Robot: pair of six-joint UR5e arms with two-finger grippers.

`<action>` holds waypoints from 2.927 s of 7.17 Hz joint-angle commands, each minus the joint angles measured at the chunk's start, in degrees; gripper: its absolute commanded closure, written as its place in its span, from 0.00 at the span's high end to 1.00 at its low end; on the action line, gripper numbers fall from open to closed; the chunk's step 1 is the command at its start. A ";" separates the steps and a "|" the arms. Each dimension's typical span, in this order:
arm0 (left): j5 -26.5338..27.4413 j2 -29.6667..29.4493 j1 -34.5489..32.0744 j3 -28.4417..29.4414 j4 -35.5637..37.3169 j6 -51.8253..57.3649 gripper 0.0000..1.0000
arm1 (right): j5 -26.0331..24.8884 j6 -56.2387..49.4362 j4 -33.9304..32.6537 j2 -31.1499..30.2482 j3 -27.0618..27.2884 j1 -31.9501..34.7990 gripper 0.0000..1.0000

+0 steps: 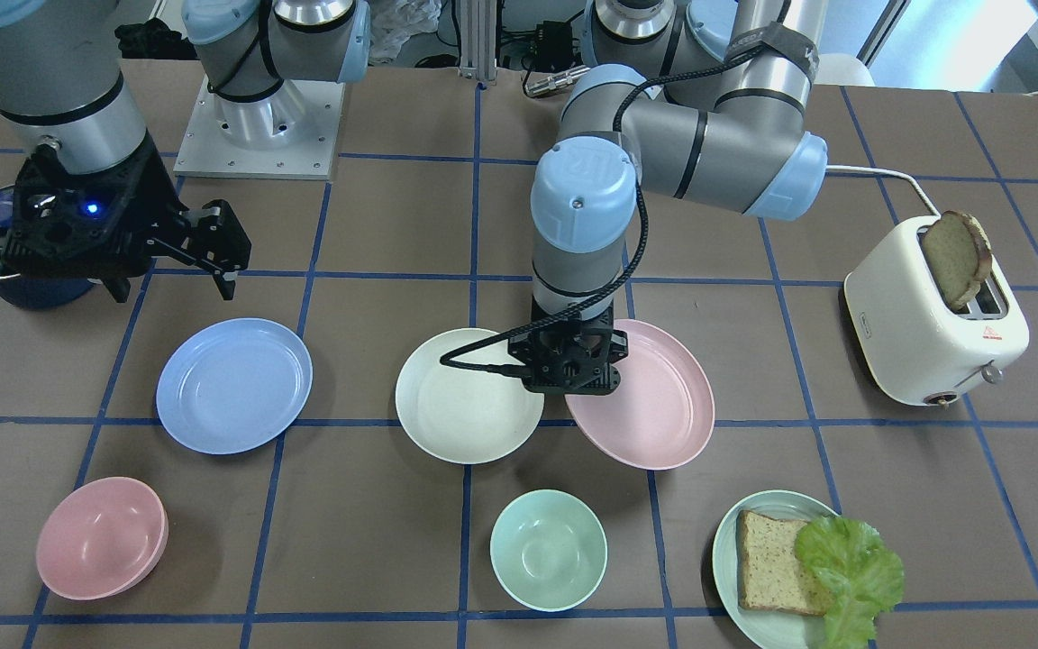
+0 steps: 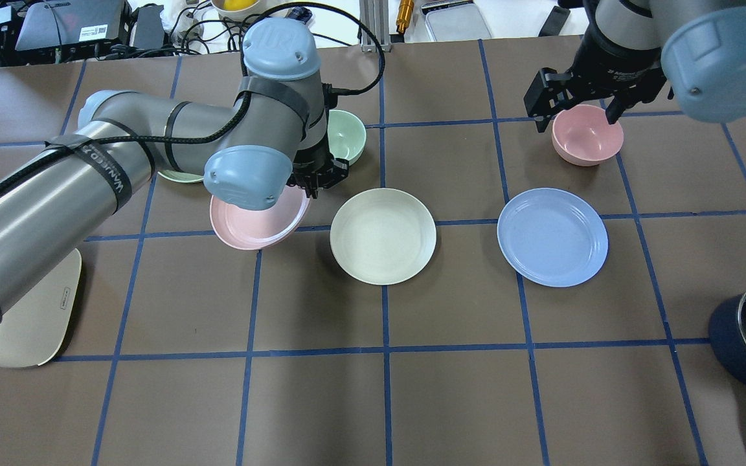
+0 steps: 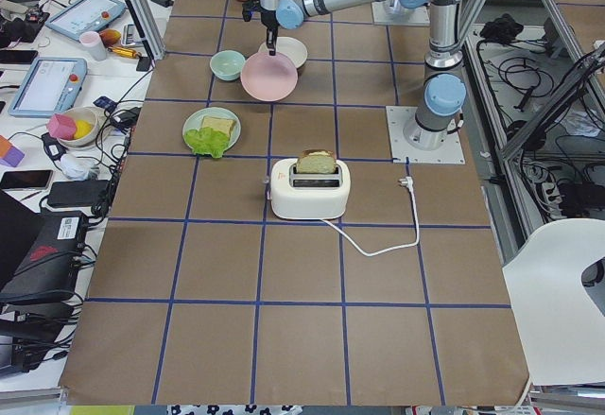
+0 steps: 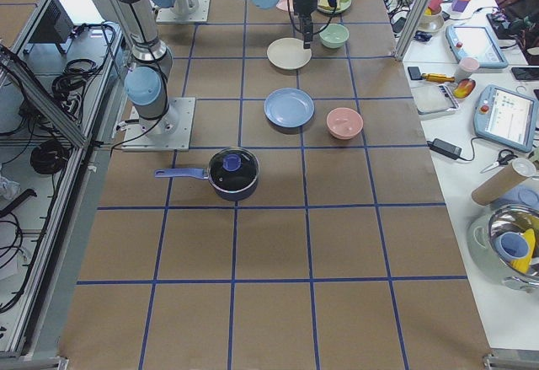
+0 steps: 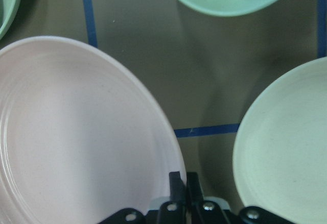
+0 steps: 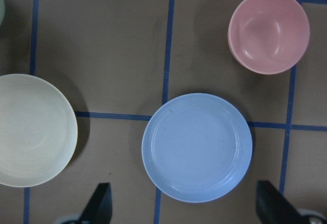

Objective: Stack three plates with pink and blue
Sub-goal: 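Carry the pink plate with the left gripper over the cream plate, then lower the pink plate onto the cream plate and open the left gripper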

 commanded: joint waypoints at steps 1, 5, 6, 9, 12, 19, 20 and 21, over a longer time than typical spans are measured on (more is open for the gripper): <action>-1.19 -4.62 -4.94 6.72 -0.97 -5.15 0.00 | 0.15 -4.42 -0.21 0.08 2.59 -5.26 1.00; -0.40 -10.52 -14.89 11.05 -2.82 -5.35 0.00 | 1.38 -9.19 -3.71 0.34 11.30 -14.95 0.93; -0.31 -11.67 -15.33 10.97 -3.51 -4.64 0.00 | 1.29 -9.10 -5.38 0.69 13.41 -15.13 0.92; 0.04 -13.43 -19.36 10.45 -3.34 -4.46 0.00 | 1.29 -9.19 -11.97 2.87 18.34 -16.01 0.85; 4.77 -14.75 -19.29 10.70 -2.64 1.40 0.01 | 1.21 -9.36 -17.78 9.03 18.35 -16.01 0.77; -0.65 -7.83 -10.96 11.85 -0.27 0.82 1.00 | 3.48 -12.44 -19.20 13.34 17.91 -16.10 0.65; -0.92 -5.63 -8.94 12.11 -2.62 0.82 1.00 | 3.58 -12.35 -19.20 14.13 17.82 -16.10 0.63; -4.49 -2.57 -4.57 12.72 -6.73 0.82 1.00 | 3.49 -12.35 -21.64 15.36 18.08 -16.01 0.60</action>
